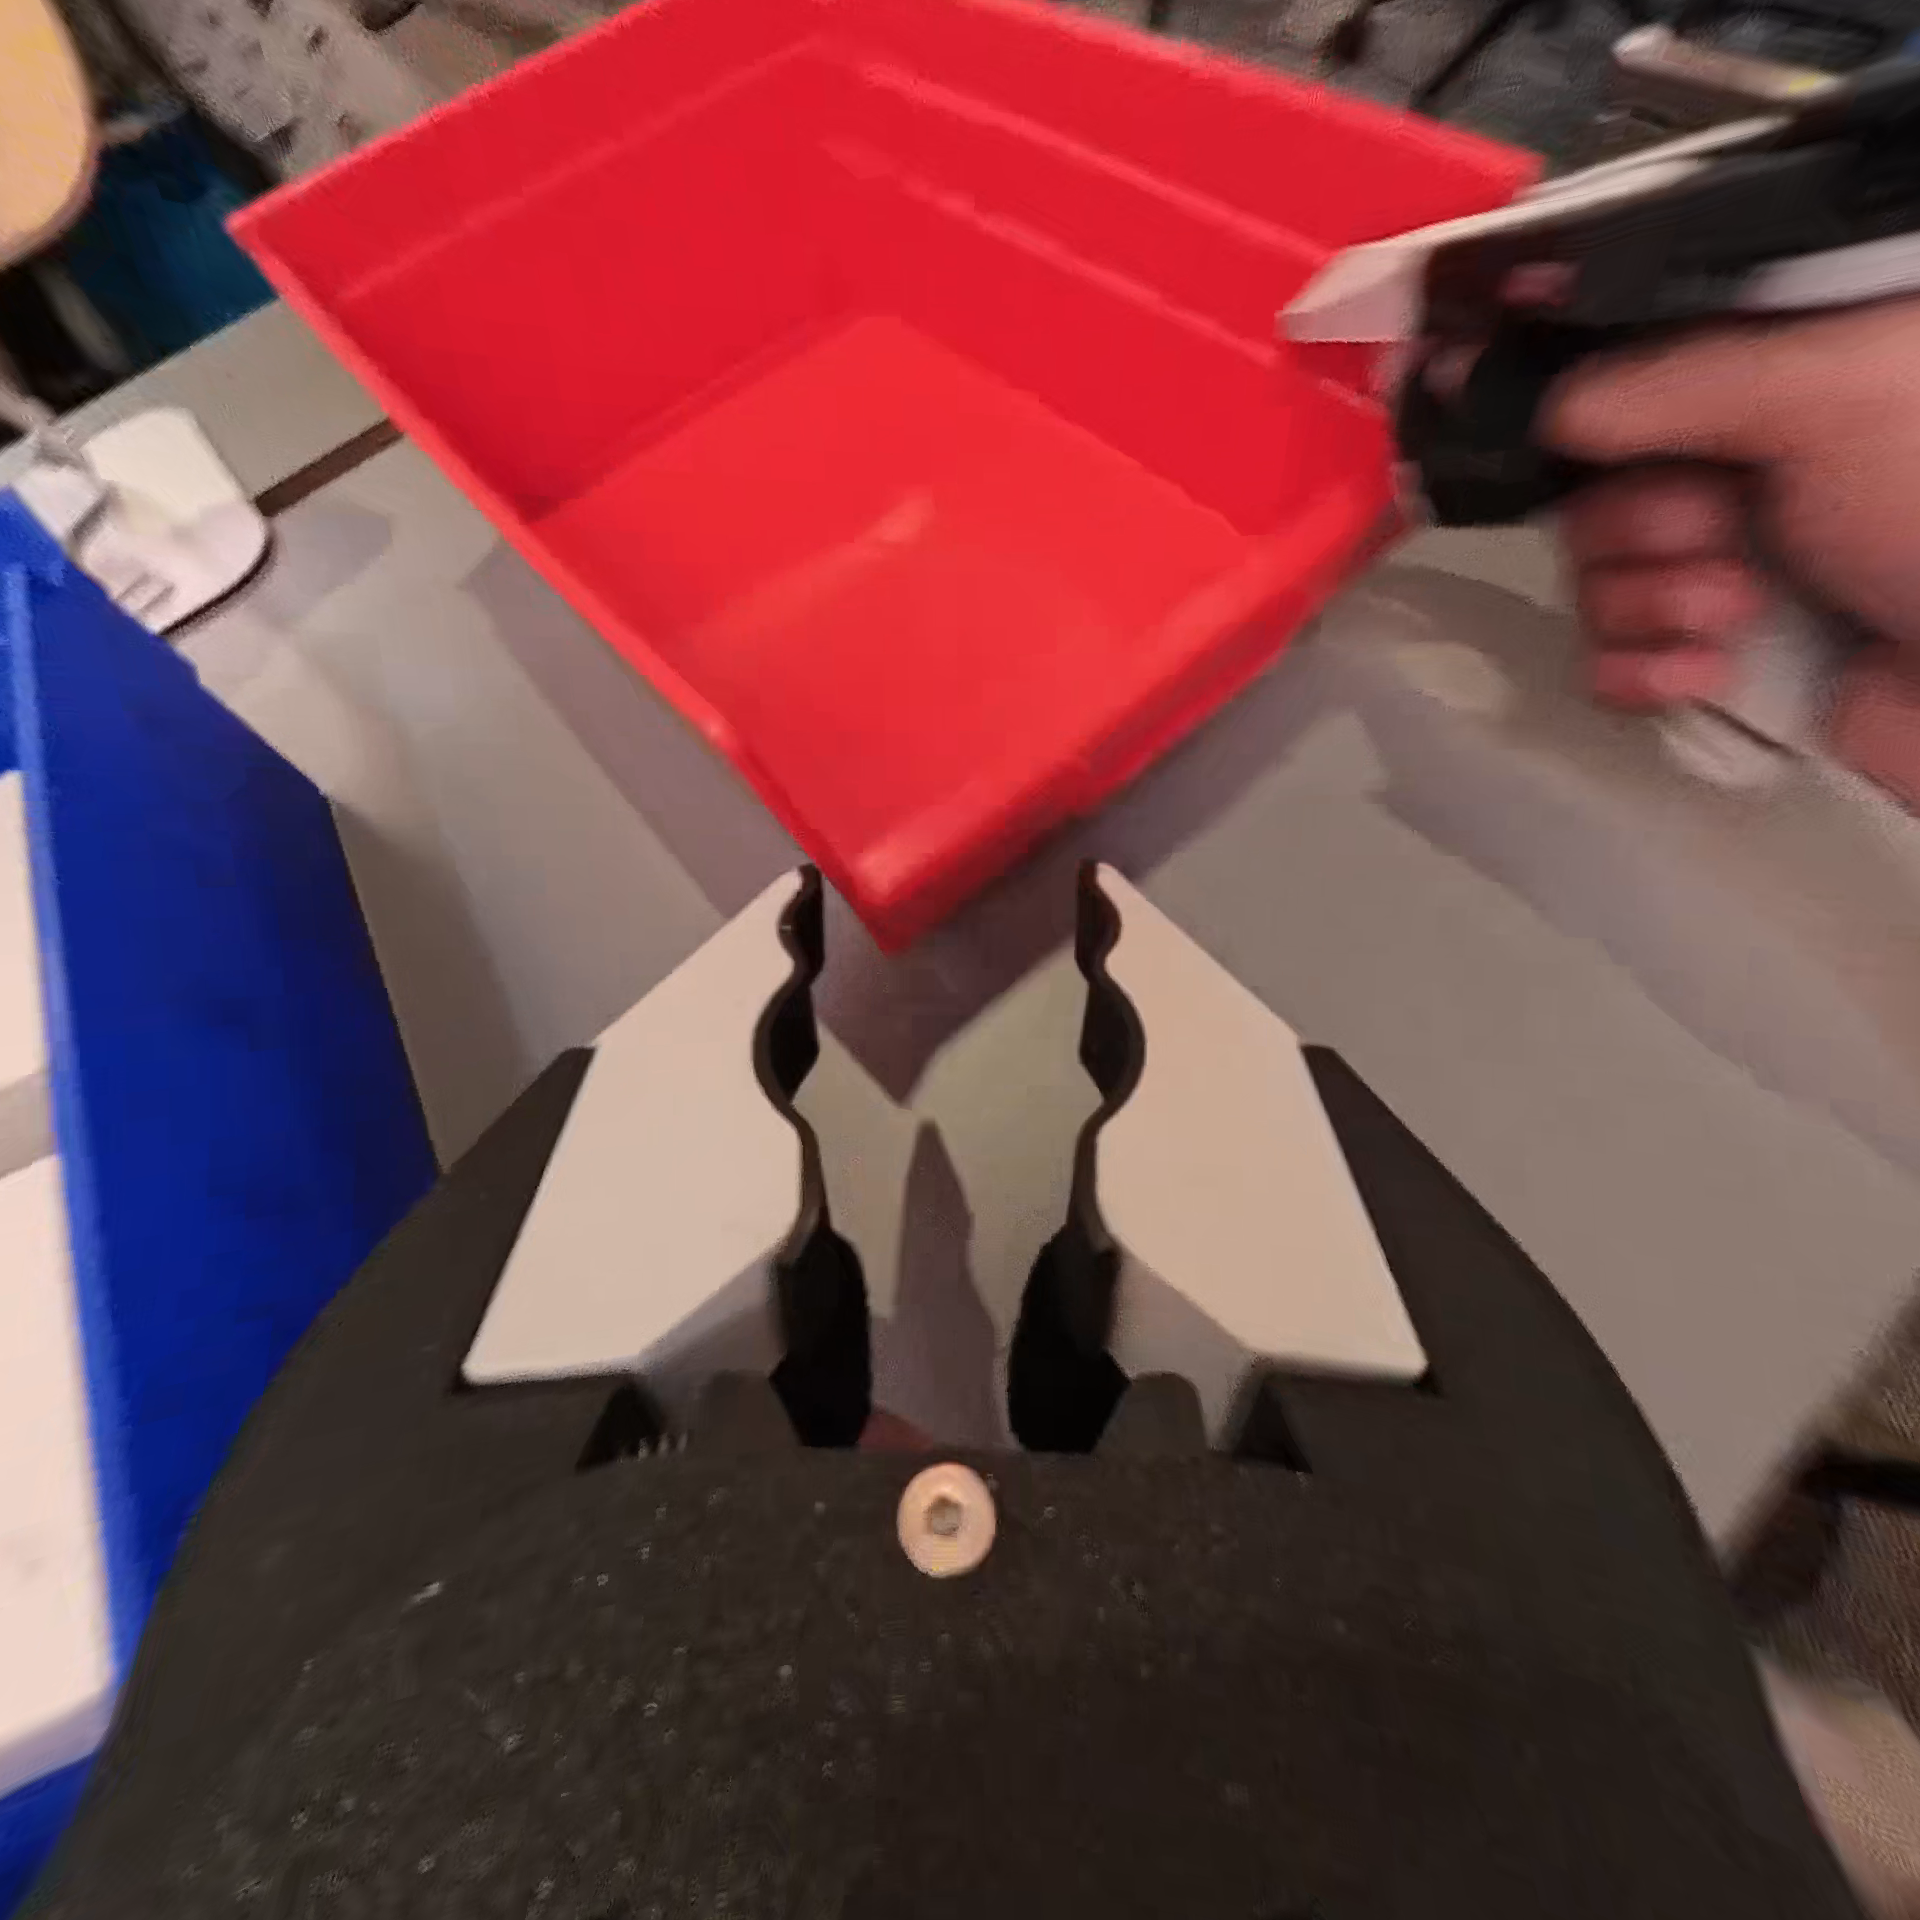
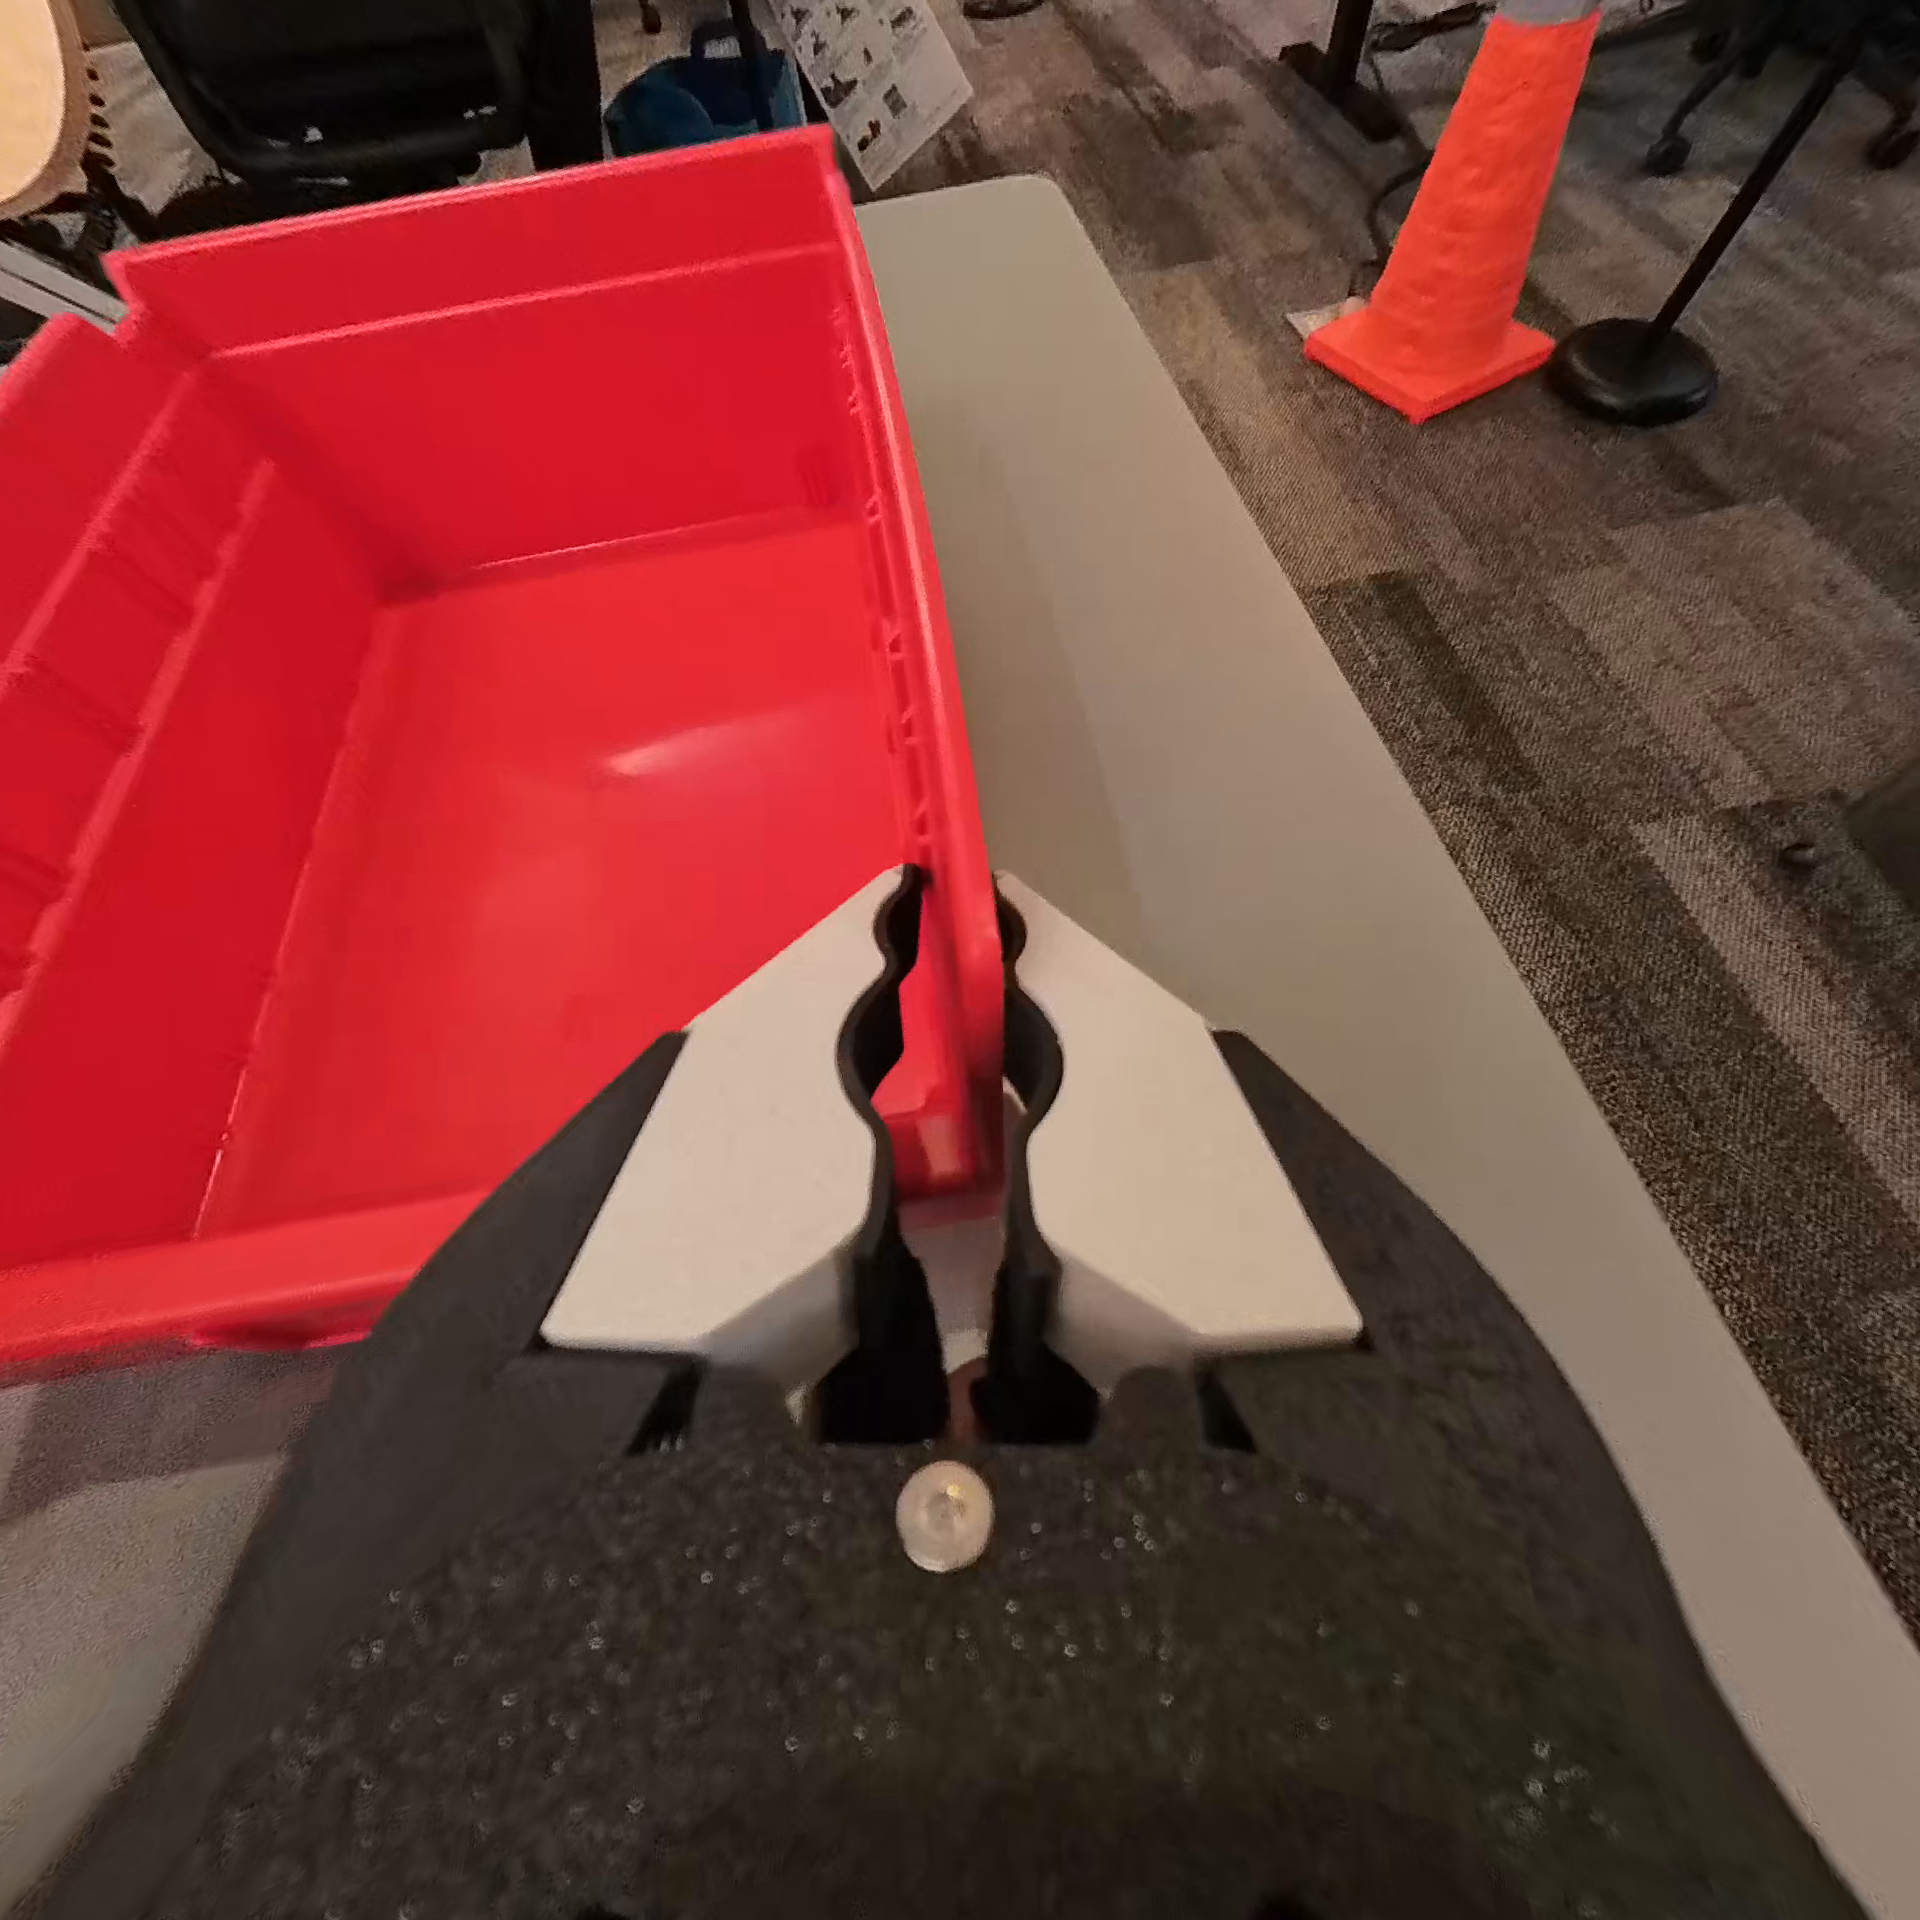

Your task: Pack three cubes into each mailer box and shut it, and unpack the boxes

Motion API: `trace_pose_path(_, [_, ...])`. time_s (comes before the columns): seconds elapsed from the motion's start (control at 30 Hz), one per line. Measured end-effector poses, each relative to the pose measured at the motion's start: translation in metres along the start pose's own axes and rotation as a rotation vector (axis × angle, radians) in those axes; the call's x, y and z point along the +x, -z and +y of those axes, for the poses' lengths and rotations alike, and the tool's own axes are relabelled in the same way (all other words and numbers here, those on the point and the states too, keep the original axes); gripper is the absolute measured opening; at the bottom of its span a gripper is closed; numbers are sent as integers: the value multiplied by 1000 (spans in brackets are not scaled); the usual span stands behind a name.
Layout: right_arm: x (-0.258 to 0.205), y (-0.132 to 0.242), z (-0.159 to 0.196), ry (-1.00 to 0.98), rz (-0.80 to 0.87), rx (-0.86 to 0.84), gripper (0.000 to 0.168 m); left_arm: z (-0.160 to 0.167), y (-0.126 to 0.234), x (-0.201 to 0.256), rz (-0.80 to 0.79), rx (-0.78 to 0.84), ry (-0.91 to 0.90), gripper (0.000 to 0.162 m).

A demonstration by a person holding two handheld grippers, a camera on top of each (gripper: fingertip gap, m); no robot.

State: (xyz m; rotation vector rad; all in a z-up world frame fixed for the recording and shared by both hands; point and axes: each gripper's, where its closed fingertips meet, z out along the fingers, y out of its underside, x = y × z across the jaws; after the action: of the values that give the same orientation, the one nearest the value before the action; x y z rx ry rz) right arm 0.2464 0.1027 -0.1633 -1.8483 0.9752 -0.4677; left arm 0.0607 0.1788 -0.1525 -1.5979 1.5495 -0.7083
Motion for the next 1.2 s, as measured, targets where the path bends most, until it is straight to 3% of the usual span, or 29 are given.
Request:
trace_pose_path(0.1, [-1, 2, 1, 55, 48, 8, 12, 7, 65, 12, 126, 68, -51, 42])
trace_pose_path(0.17, [3, 5, 1, 88, 112, 15, 22, 21, 103, -17, 87, 92, -68, 39])
trace_pose_path(0.27, [15, 21, -8, 154, 248, 25, 45, 53, 144, -105, -92, 95, -29, 37])
trace_pose_path(0.33, [12, 49, -37, 197, 324, 127, 50, 77, 168, -172, -218, 95, 62, 42])
trace_pose_path(0.4, [-25, 83, -67, 209, 265, 266, 50, 94, 188, -228, -315, 125, 144, 44])
trace_pose_path(0.5, [-146, 116, -63, 208, -144, 314, 49, 120, 182, -264, -279, 84, 265, 50])
trace_pose_path(0.57, [-234, 130, -22, 193, -409, 220, 49, 126, 165, -261, -179, 60, 312, 51])
trace_pose_path(0.63, [-301, 136, 20, 200, -540, 177, 51, 131, 149, -254, -128, 31, 309, 45])
trace_pose_path(0.7, [-332, 128, 47, 259, -506, 143, 51, 135, 139, -263, -204, 13, 256, 33])
trace_pose_path(0.83, [-341, 97, 77, 265, -306, 28, 50, 140, 131, -280, -291, -10, 224, 6])
trace_pose_path(0.97, [-334, 88, 84, 258, -209, 60, 32, 140, 128, -281, -215, 1, 310, 3])
trace_pose_path(1.03, [-326, 89, 80, 173, -151, 23, 7, 141, 130, -284, -219, 1, 285, 2])
trace_pose_path(1.2, [-368, 98, 64, 154, -121, 126, 4, 134, 167, -317, -339, 75, 246, 1])
